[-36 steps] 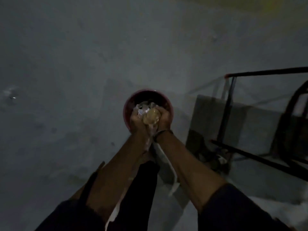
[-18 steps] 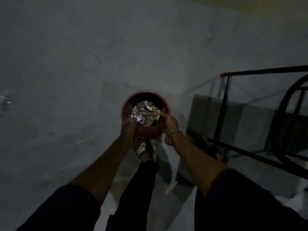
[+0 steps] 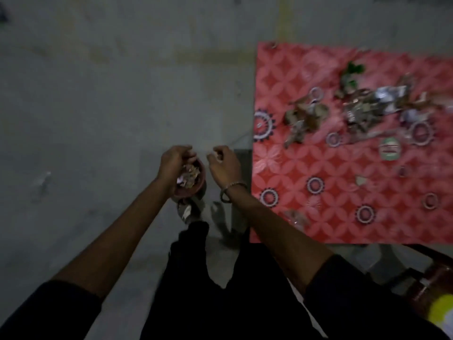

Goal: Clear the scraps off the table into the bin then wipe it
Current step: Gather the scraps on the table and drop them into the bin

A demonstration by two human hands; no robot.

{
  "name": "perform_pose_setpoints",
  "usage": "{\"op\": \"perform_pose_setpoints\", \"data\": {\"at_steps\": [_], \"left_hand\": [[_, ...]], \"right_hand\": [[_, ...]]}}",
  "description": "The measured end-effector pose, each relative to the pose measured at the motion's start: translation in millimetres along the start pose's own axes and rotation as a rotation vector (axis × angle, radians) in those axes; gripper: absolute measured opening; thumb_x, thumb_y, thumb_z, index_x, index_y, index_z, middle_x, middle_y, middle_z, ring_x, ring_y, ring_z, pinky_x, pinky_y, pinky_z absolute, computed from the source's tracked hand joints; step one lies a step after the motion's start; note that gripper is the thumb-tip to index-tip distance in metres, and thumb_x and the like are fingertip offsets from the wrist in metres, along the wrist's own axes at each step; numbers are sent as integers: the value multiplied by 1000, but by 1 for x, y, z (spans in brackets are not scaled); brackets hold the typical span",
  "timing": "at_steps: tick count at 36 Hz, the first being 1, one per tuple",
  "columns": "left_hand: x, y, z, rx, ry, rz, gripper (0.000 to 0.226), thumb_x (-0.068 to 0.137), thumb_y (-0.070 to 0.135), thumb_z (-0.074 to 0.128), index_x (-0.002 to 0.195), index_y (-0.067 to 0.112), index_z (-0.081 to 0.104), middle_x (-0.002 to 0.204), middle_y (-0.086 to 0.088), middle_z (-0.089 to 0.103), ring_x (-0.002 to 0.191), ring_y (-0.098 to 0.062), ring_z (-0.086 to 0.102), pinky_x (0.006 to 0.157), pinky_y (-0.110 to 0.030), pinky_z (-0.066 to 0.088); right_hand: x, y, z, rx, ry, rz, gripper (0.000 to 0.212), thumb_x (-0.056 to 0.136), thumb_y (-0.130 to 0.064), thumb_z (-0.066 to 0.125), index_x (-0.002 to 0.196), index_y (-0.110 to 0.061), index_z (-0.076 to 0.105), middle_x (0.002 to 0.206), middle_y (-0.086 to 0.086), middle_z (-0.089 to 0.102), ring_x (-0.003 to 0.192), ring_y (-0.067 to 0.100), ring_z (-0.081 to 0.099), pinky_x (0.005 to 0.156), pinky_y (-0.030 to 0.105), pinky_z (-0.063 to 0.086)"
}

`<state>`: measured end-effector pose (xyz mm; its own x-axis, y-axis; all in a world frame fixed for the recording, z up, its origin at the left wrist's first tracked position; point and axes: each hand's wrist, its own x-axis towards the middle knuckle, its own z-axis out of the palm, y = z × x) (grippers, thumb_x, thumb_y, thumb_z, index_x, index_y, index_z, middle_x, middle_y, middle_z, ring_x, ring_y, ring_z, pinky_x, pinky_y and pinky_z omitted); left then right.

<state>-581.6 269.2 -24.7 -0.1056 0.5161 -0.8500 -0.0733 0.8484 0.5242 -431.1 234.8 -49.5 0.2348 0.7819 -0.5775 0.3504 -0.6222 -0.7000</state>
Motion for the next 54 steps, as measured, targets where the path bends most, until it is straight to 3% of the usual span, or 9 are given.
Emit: {"op": "perform_pose_setpoints", "data": {"at_steps": [5, 11, 16, 20, 27, 35, 44, 50, 54], "left_hand": [[-54, 9, 83, 87, -92, 177, 17, 105, 10, 55, 98, 12, 71, 90, -9, 74, 72, -17, 70, 70, -30, 51], [-79, -24, 183, 132, -72, 308, 10, 97, 7, 69, 100, 16, 71, 93, -9, 74, 81, -22, 69, 72, -28, 58], [-81, -33, 263, 319, 68, 548, 34, 99, 21, 76, 125, 2, 69, 125, -21, 65, 102, -25, 65, 75, 2, 43], [-51, -24, 310, 488, 241, 785, 65, 93, 50, 73, 140, 6, 60, 145, -22, 54, 130, -34, 53, 115, -38, 49], [-15, -25, 371, 895, 158, 947, 84, 97, 69, 52, 165, 22, 36, 173, -12, 32, 162, -29, 26, 135, -49, 16], [-43, -56, 418, 941, 67, 939, 67, 107, 55, 33, 161, 17, 43, 168, -12, 40, 158, -33, 32, 128, -59, 26], [-35, -40, 426, 945, 229, 982, 82, 102, 71, 39, 169, 29, 21, 180, -10, 8, 167, -30, 7, 134, -58, 4], [-12, -40, 439, 980, 150, 938, 88, 97, 78, 28, 170, 29, 23, 180, -8, 15, 167, -26, 10, 134, -60, 5], [-21, -41, 453, 906, 218, 924, 80, 99, 72, 35, 166, 28, 35, 176, -8, 27, 165, -26, 17, 134, -60, 4]], "right_hand": [[-38, 10, -103, -97, 188, -198, 52, 91, -37, 56, 133, -9, 60, 128, 12, 64, 123, 28, 56, 106, 38, 47], [-62, 84, -216, -180, 442, -154, 49, 90, -43, 54, 131, -16, 57, 123, 9, 60, 120, 31, 54, 97, 49, 51], [-48, 136, -293, -293, 527, -128, 49, 89, -41, 58, 129, -13, 58, 125, 12, 58, 119, 34, 53, 96, 49, 50], [-34, 168, -343, -284, 531, -93, 53, 87, -38, 53, 130, -6, 57, 122, 16, 56, 117, 31, 49, 98, 44, 44], [-34, 212, -396, -240, 615, -7, 46, 90, -17, 66, 133, -3, 55, 127, 21, 54, 120, 37, 50, 101, 42, 43], [-3, 231, -437, -168, 701, 7, 39, 91, -17, 64, 126, -3, 58, 120, 20, 54, 114, 34, 50, 98, 50, 48], [122, 187, -542, -261, 848, -28, 57, 92, -56, 59, 135, -19, 54, 143, 10, 50, 138, 28, 42, 111, 55, 40], [191, 168, -592, -209, 592, 167, 90, 87, -87, 36, 161, -37, 24, 173, 5, 14, 161, 25, 6, 125, 63, 8], [206, 166, -572, -333, 420, 93, 79, 89, -85, 26, 155, -44, 36, 173, -4, 16, 161, 22, 7, 123, 68, -3]]}}
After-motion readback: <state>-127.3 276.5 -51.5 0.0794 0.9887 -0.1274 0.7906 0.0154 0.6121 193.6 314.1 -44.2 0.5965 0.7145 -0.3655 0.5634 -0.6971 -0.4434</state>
